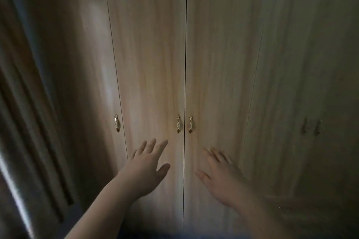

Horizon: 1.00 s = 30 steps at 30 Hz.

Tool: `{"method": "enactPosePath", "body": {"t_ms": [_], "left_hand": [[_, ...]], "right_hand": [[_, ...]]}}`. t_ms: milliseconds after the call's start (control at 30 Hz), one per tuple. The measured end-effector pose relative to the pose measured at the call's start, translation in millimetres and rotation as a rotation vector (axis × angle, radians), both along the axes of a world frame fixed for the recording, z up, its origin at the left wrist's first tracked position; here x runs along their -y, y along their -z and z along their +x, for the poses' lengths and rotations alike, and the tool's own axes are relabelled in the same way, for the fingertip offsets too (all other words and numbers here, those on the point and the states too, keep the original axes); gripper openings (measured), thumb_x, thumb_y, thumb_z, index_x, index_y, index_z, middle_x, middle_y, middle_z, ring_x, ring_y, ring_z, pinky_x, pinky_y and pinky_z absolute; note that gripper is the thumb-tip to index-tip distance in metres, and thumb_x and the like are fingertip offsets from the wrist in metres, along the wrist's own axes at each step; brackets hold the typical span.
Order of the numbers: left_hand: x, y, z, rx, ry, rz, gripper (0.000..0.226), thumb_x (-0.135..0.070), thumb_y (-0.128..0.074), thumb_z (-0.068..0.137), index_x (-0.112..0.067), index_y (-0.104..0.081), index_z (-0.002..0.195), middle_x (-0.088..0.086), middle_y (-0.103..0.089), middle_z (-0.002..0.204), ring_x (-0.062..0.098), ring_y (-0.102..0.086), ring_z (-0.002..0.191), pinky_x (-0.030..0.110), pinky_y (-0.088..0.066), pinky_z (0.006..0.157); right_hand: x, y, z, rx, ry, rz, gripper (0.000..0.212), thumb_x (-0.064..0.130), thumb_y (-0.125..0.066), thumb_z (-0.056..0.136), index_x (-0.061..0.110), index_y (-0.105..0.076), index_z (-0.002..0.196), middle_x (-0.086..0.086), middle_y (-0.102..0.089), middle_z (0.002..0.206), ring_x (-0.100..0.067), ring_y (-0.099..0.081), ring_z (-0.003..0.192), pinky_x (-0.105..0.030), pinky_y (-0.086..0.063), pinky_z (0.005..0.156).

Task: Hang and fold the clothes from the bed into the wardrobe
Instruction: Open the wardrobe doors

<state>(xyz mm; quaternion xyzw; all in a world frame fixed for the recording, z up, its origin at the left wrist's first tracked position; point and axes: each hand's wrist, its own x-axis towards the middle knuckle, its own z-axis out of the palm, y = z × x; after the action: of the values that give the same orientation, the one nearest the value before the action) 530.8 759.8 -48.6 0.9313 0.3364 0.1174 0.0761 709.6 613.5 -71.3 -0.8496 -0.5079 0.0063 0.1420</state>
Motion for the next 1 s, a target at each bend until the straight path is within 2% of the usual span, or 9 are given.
{"method": "enactPosePath", "body": {"t_ms": [67,267,533,633,733,800,900,1000], "left_hand": [[-29.9,2.0,38.7,-0.013,-0.004,0.010,0.070,-0.053,-0.037,0.101,-0.041,0.005,0.155,-0.004,0.006,0.166,0.024,0.009,0.152,0.045,-0.004,0.122],[-118.1,10.8,131.4,-0.019,-0.028,0.003,0.069,-0.052,-0.037,0.101,-0.038,0.003,0.156,-0.003,0.003,0.166,0.023,0.007,0.153,0.042,-0.005,0.124],[-218.5,63.9,197.0,-0.102,-0.020,-0.089,0.070,-0.052,-0.038,0.100,-0.037,0.000,0.156,-0.001,0.000,0.167,0.026,0.003,0.153,0.041,-0.008,0.123],[-260.6,80.5,217.9,-0.091,0.024,-0.129,0.070,-0.051,-0.039,0.100,-0.036,-0.001,0.156,-0.001,-0.002,0.167,0.025,0.002,0.153,0.042,-0.010,0.124],[-305.3,95.9,239.7,-0.093,0.076,-0.177,0.069,-0.050,-0.040,0.100,-0.037,-0.002,0.157,-0.001,-0.004,0.167,0.024,0.000,0.153,0.041,-0.011,0.123],[-333.1,104.0,252.9,-0.091,0.106,-0.210,0.069,-0.048,-0.041,0.100,-0.037,-0.003,0.156,0.000,-0.006,0.166,0.024,-0.002,0.153,0.040,-0.012,0.122],[-364.1,117.9,270.1,-0.065,0.173,-0.255,0.068,-0.044,-0.044,0.100,-0.038,-0.005,0.156,-0.001,-0.013,0.165,0.023,-0.007,0.153,0.039,-0.016,0.122],[-380.9,133.8,284.0,-0.029,0.245,-0.290,0.068,-0.040,-0.047,0.099,-0.036,-0.010,0.156,-0.004,-0.020,0.163,0.021,-0.013,0.151,0.036,-0.020,0.121]], "right_hand": [[-32.8,1.6,39.1,-0.001,-0.017,-0.004,0.074,0.062,-0.030,0.099,0.030,0.000,0.158,-0.001,-0.005,0.167,-0.024,-0.003,0.153,-0.044,-0.014,0.122],[-129.3,2.6,136.1,-0.012,-0.070,0.015,0.071,0.059,-0.030,0.100,0.032,0.000,0.158,0.003,-0.006,0.167,-0.022,-0.002,0.153,-0.043,-0.014,0.123],[-240.8,50.8,200.9,-0.143,-0.105,-0.046,0.073,0.060,-0.036,0.099,0.033,-0.003,0.158,0.004,-0.005,0.167,-0.021,-0.004,0.153,-0.042,-0.014,0.123],[-282.1,69.5,216.9,-0.188,-0.079,0.004,0.072,0.054,-0.042,0.099,0.033,-0.007,0.158,0.001,-0.015,0.165,-0.023,-0.014,0.151,-0.040,-0.020,0.121],[-325.0,89.3,229.3,-0.331,-0.029,0.119,0.072,0.044,-0.052,0.097,0.032,-0.014,0.157,0.003,-0.027,0.161,-0.020,-0.029,0.147,-0.039,-0.031,0.116],[-350.8,100.0,237.2,-0.425,0.062,0.203,0.073,0.034,-0.056,0.097,0.028,-0.017,0.157,0.006,-0.033,0.159,-0.015,-0.035,0.144,-0.031,-0.032,0.113],[-382.0,113.6,248.9,-0.501,0.219,0.355,0.069,0.022,-0.059,0.095,0.026,-0.026,0.155,0.005,-0.049,0.147,-0.014,-0.048,0.133,-0.017,-0.032,0.098],[-403.2,126.5,256.1,-0.519,0.307,0.409,0.063,0.017,-0.062,0.093,0.020,-0.035,0.150,0.002,-0.056,0.139,-0.016,-0.053,0.127,-0.016,-0.032,0.094]]}}
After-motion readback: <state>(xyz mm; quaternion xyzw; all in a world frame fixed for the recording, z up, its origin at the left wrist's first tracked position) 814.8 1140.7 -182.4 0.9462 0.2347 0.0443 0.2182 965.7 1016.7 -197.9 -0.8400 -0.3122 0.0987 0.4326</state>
